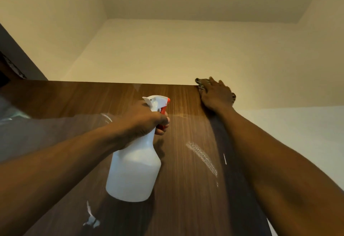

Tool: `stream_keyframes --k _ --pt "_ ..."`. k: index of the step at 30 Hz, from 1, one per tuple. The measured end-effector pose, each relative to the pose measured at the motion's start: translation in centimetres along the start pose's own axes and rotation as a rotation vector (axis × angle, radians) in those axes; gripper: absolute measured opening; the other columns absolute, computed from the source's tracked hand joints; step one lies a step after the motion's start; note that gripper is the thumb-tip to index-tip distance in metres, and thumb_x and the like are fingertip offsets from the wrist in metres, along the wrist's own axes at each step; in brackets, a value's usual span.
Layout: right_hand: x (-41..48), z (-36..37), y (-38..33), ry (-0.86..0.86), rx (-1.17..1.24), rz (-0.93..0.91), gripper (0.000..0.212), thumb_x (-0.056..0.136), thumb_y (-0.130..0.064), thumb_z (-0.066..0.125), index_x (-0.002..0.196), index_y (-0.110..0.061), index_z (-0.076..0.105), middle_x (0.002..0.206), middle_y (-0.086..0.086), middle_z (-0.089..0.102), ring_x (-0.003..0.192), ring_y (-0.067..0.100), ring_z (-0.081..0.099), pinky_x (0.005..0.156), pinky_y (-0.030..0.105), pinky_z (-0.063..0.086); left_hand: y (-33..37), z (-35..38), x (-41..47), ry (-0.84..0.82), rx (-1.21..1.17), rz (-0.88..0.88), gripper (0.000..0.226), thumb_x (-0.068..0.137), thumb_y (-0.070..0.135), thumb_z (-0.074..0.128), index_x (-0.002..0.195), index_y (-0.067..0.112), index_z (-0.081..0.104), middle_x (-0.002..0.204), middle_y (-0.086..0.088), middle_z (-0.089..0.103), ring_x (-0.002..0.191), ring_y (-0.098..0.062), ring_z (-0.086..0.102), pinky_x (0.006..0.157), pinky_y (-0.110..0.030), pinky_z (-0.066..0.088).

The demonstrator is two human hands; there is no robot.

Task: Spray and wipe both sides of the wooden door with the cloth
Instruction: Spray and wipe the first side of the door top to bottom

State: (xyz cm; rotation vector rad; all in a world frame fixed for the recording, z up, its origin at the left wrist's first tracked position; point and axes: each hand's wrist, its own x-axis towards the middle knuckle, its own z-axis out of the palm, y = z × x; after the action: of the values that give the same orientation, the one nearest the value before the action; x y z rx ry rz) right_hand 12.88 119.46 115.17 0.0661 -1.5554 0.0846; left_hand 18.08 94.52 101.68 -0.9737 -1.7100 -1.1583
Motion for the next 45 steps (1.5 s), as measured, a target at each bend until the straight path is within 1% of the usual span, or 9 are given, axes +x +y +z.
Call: stream_keyframes --k 5,13,19,23,27,31,34,39,45 --pt "-6.8 0.2 0.9 -0.077 -0.051 -0.307 0.054 0.105 -0.054 0.029 0.156 -0.037 0.025 0.167 -0.007 0.013 0.153 0.021 0.015 0.123 0.046 0.015 -0.2 2.3 -0.7 -0.02 -0.043 -0.062 0.033 0.073 0.022 0.075 0.101 0.011 0.061 0.091 -0.015 0.067 0.082 -0.031 0.07 0.078 -0.045 0.059" --pt "-3.0 0.1 2.8 -0.014 0.067 0.062 0.057 0.104 -0.053 0.02 0.158 -0.034 0.022 0.168 0.0 0.009 0.154 0.028 0.01 0.124 0.051 0.014 -0.3 4.4 -2.2 -0.017 -0.035 -0.099 0.032 0.078 0.02 0.073 0.103 0.018 0.054 0.091 -0.01 0.061 0.081 -0.025 0.063 0.066 -0.03 0.056" --pt "-11.8 0.2 0.7 -0.09 0.02 -0.355 0.059 0.104 -0.05 0.022 0.158 -0.026 0.023 0.167 0.001 0.016 0.154 0.022 0.013 0.124 0.043 0.013 -0.6 4.8 -3.0 -0.028 -0.044 -0.126 0.041 0.075 0.032 0.075 0.107 0.013 0.058 0.092 -0.011 0.065 0.082 -0.027 0.066 0.077 -0.037 0.058" --pt "-16.5 -0.6 4.7 -0.01 0.046 -0.168 0.064 0.099 -0.05 0.032 0.157 -0.022 0.028 0.164 0.003 0.025 0.15 0.024 0.026 0.118 0.046 0.028 -1.5 5.0 -4.7 -0.071 0.014 -0.139 0.047 0.07 0.054 0.072 0.097 0.017 0.06 0.091 -0.005 0.068 0.08 -0.022 0.068 0.082 -0.038 0.058" --pt "-15.2 -0.5 4.6 0.032 0.104 0.016 0.059 0.104 -0.047 0.039 0.156 -0.021 0.032 0.165 0.006 0.02 0.15 0.028 0.025 0.115 0.047 0.031 -1.9 4.7 -5.4 0.025 0.23 -0.1 0.063 0.079 0.05 0.065 0.132 0.023 0.043 0.129 0.0 0.052 0.098 -0.013 0.053 0.08 -0.021 0.043" --pt "-11.6 -0.1 1.6 0.058 0.095 0.059 0.052 0.106 -0.042 0.038 0.155 -0.023 0.033 0.162 0.003 0.028 0.149 0.026 0.025 0.121 0.044 0.018 -2.2 3.5 -5.3 0.066 0.117 -0.108 0.056 0.08 0.04 0.07 0.129 0.022 0.048 0.103 0.005 0.058 0.076 -0.009 0.056 0.061 -0.014 0.043" --pt "-12.4 0.5 -1.3 -0.025 -0.007 -0.122 0.054 0.108 -0.042 0.029 0.158 -0.024 0.024 0.167 0.001 0.015 0.155 0.023 0.007 0.124 0.044 0.001 -2.6 2.7 -4.9 0.046 0.045 -0.123 0.05 0.08 0.041 0.069 0.123 0.021 0.052 0.097 0.001 0.062 0.078 -0.015 0.064 0.067 -0.023 0.055" --pt "-19.8 0.5 -0.8 -0.149 0.017 -0.454 0.06 0.101 -0.052 0.024 0.156 -0.029 0.016 0.164 -0.004 0.014 0.152 0.017 0.009 0.121 0.04 0.01 -3.3 1.2 -5.4 0.052 -0.087 -0.188 0.024 0.083 0.031 0.068 0.098 0.015 0.058 0.085 -0.005 0.067 0.076 -0.018 0.066 0.072 -0.03 0.057" --pt "-15.3 1.0 -2.1 -0.068 0.012 -0.158 0.057 0.107 -0.045 0.03 0.158 -0.023 0.019 0.167 0.002 0.013 0.154 0.02 0.006 0.125 0.044 0.012 -4.5 -1.3 -5.6 0.071 -0.02 -0.178 0.033 0.081 0.039 0.068 0.101 0.014 0.061 0.089 -0.008 0.068 0.08 -0.023 0.068 0.081 -0.039 0.058"
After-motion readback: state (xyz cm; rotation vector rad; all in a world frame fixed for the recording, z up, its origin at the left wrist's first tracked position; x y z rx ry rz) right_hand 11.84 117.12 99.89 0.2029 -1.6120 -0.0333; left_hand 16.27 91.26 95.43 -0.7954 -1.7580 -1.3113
